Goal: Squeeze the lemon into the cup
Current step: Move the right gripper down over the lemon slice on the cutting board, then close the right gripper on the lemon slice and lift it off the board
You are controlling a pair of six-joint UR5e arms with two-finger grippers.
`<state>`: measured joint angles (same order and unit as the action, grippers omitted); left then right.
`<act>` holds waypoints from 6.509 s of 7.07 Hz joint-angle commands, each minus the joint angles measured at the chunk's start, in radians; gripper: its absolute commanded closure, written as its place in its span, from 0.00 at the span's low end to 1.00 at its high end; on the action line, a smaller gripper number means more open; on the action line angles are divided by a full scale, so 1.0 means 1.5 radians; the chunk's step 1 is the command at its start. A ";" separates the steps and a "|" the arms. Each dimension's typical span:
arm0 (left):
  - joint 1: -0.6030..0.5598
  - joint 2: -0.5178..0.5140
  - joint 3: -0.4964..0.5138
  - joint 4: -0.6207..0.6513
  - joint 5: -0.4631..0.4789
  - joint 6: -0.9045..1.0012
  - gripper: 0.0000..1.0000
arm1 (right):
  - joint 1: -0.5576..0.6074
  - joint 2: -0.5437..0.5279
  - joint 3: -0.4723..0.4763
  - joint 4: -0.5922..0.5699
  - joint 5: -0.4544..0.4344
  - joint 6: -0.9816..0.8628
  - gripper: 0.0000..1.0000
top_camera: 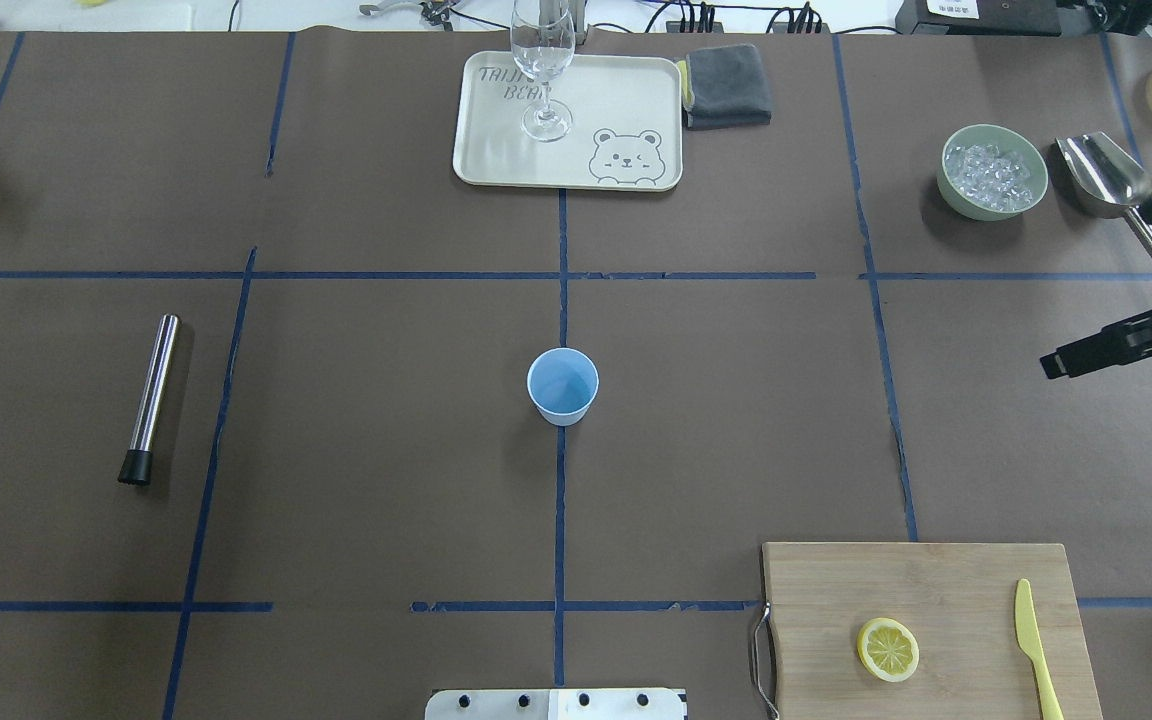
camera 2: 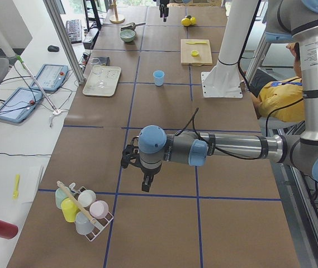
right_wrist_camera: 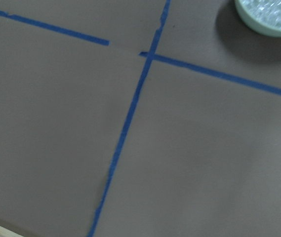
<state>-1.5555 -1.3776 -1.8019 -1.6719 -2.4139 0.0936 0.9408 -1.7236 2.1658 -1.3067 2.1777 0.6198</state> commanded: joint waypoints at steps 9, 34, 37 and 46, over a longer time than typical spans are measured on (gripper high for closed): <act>0.000 0.002 -0.001 -0.012 0.000 0.000 0.00 | -0.612 -0.049 0.075 0.008 -0.501 0.555 0.00; -0.002 0.019 -0.022 -0.010 0.001 0.000 0.00 | -0.662 -0.063 0.014 0.086 -0.569 0.558 0.52; -0.003 0.019 -0.023 -0.010 0.001 0.000 0.00 | -0.661 -0.063 0.021 0.085 -0.570 0.558 0.85; -0.002 0.019 -0.021 -0.010 0.001 0.000 0.00 | -0.532 0.181 0.107 -0.210 -0.466 0.550 0.84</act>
<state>-1.5587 -1.3484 -1.8334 -1.6874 -2.4130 0.0936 0.1060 -1.6051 2.3305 -1.4637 1.4498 1.4482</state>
